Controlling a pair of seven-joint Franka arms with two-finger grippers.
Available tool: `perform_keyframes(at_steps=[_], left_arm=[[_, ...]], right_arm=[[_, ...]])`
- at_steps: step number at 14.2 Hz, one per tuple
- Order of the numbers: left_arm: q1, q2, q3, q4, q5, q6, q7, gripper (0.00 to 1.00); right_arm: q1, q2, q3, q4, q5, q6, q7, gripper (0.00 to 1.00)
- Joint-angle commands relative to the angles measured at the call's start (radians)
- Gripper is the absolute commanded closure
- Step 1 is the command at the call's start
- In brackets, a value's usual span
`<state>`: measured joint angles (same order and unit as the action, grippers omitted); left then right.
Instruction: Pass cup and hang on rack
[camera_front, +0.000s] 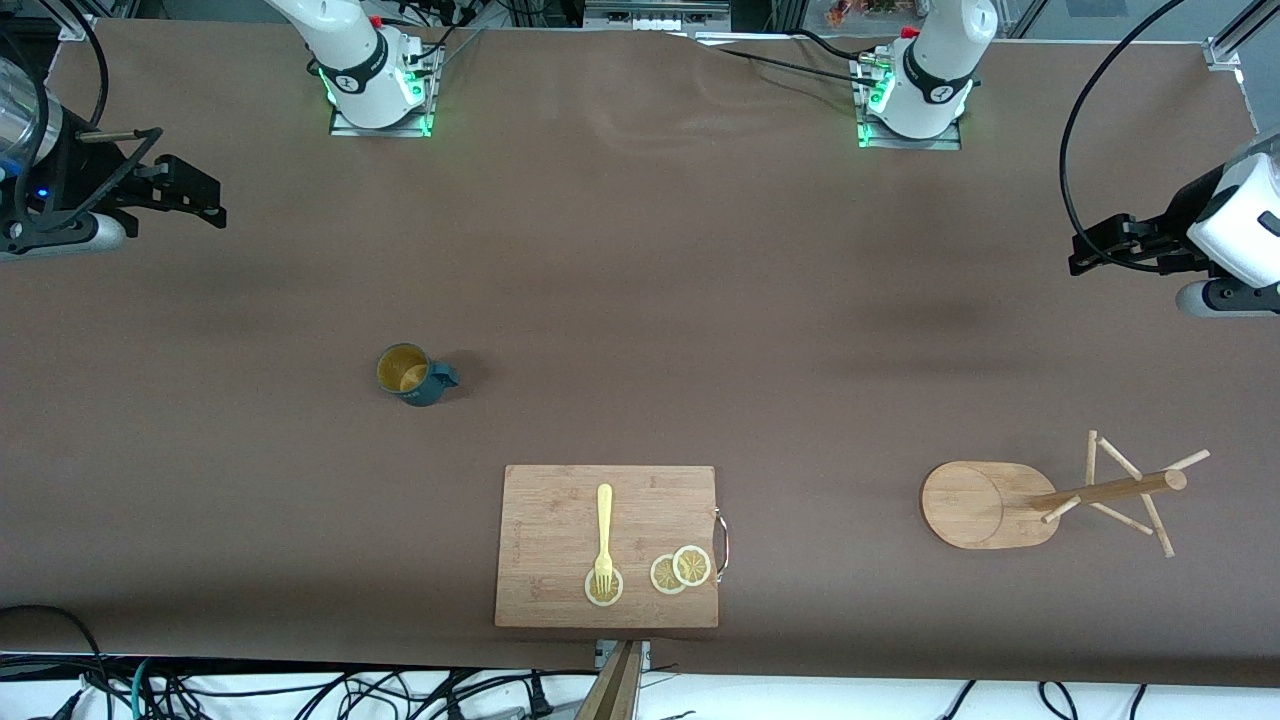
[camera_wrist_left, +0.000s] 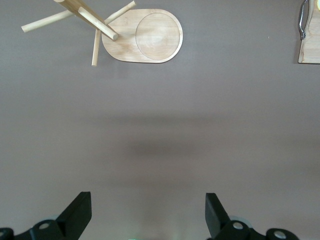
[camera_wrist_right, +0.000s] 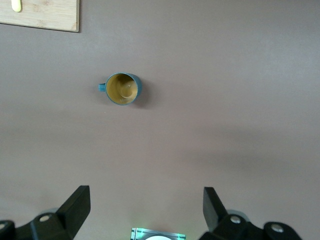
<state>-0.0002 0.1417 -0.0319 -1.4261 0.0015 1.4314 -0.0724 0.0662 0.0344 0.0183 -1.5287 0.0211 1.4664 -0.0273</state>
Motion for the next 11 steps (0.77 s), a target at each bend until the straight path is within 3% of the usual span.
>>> perform_keyframes(at_steps=[1, 11], left_arm=[[0.005, 0.019, 0.001, 0.032, -0.017, -0.005, 0.003, 0.0], [0.005, 0.019, 0.0, 0.032, -0.017, -0.005, 0.003, 0.0]], right_arm=[[0.003, -0.002, 0.005, 0.001, -0.018, -0.001, 0.009, 0.0], [0.003, -0.002, 0.005, -0.024, -0.018, 0.015, 0.009, 0.0]])
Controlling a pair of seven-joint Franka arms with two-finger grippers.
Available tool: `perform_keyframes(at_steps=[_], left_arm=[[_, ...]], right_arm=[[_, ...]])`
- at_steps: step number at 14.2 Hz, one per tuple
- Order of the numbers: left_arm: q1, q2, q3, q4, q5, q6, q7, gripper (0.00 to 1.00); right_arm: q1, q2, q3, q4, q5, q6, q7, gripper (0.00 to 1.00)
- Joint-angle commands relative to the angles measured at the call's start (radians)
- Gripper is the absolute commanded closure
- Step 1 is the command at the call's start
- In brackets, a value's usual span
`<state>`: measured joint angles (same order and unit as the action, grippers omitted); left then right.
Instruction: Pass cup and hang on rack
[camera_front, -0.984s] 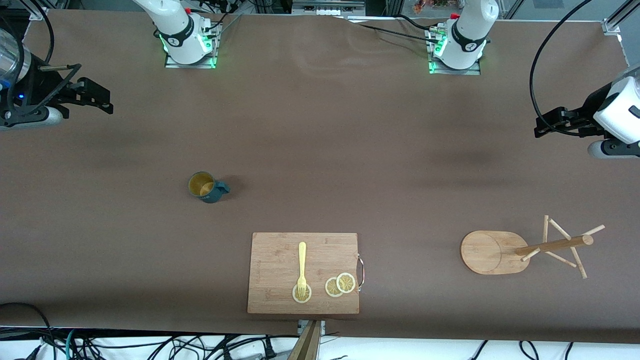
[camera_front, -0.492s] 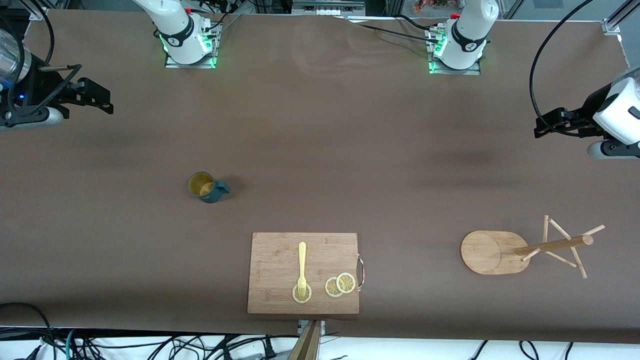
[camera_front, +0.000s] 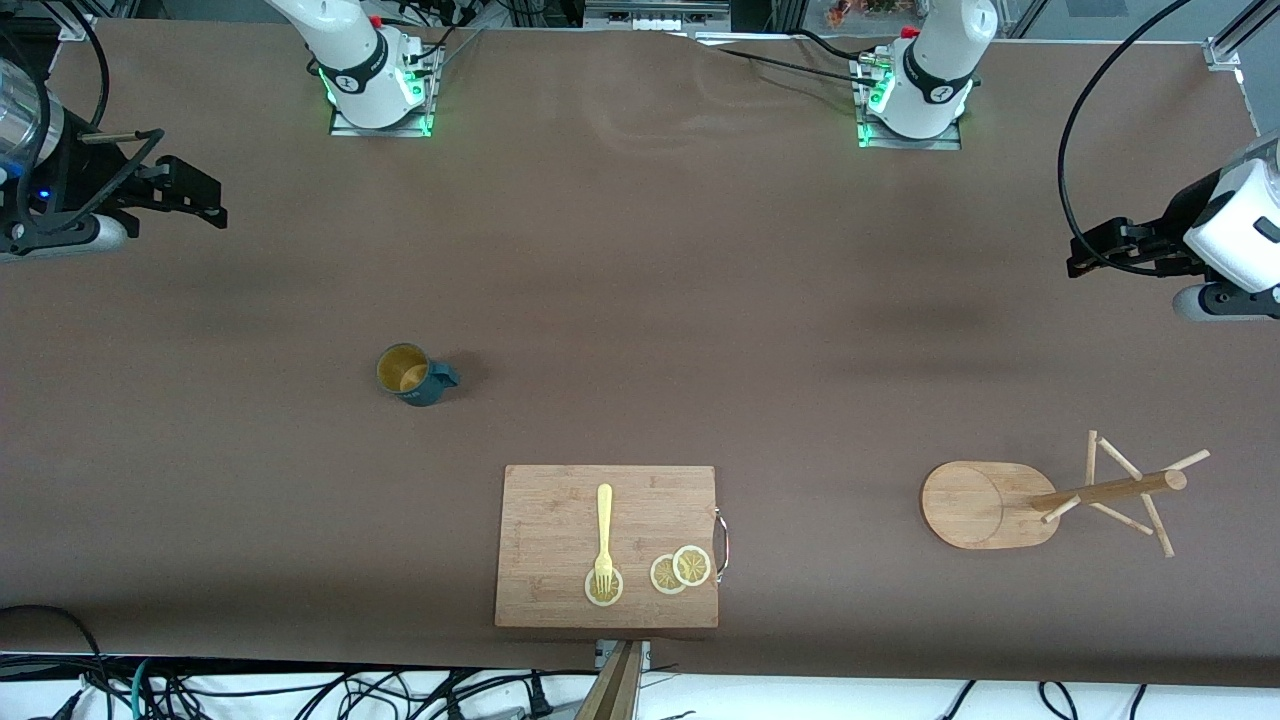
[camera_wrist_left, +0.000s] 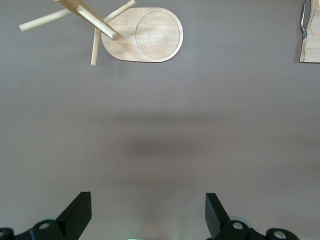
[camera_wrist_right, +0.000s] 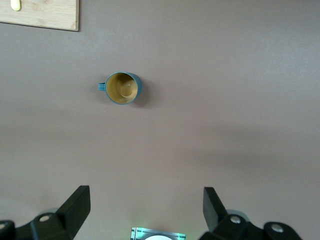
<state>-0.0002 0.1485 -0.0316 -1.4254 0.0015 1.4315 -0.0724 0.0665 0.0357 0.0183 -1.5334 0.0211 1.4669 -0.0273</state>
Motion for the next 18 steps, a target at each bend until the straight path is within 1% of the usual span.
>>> perform_keyframes(at_steps=[1, 3, 7, 9, 16, 18], left_arm=[[0.005, 0.013, -0.001, 0.031, -0.018, -0.005, 0.003, 0.0], [0.003, 0.013, -0.001, 0.031, -0.018, -0.005, 0.003, 0.0], [0.005, 0.013, -0.001, 0.031, -0.017, -0.005, 0.003, 0.0], [0.005, 0.013, -0.001, 0.031, -0.017, -0.005, 0.003, 0.0], [0.005, 0.025, 0.001, 0.031, -0.017, -0.005, 0.003, 0.0], [0.005, 0.034, 0.001, 0.031, -0.017, -0.005, 0.003, 0.0]], right_arm=[[0.003, -0.003, 0.006, -0.043, -0.018, 0.038, 0.01, 0.0], [0.003, -0.006, 0.014, -0.121, -0.018, 0.128, 0.01, 0.0], [0.004, -0.002, 0.026, -0.348, -0.018, 0.392, 0.02, 0.0], [0.021, 0.035, 0.026, -0.424, -0.018, 0.505, 0.026, 0.0], [0.062, 0.298, 0.025, -0.424, -0.015, 0.763, 0.072, 0.0], [0.064, 0.338, 0.025, -0.422, -0.015, 0.802, 0.073, 0.01]])
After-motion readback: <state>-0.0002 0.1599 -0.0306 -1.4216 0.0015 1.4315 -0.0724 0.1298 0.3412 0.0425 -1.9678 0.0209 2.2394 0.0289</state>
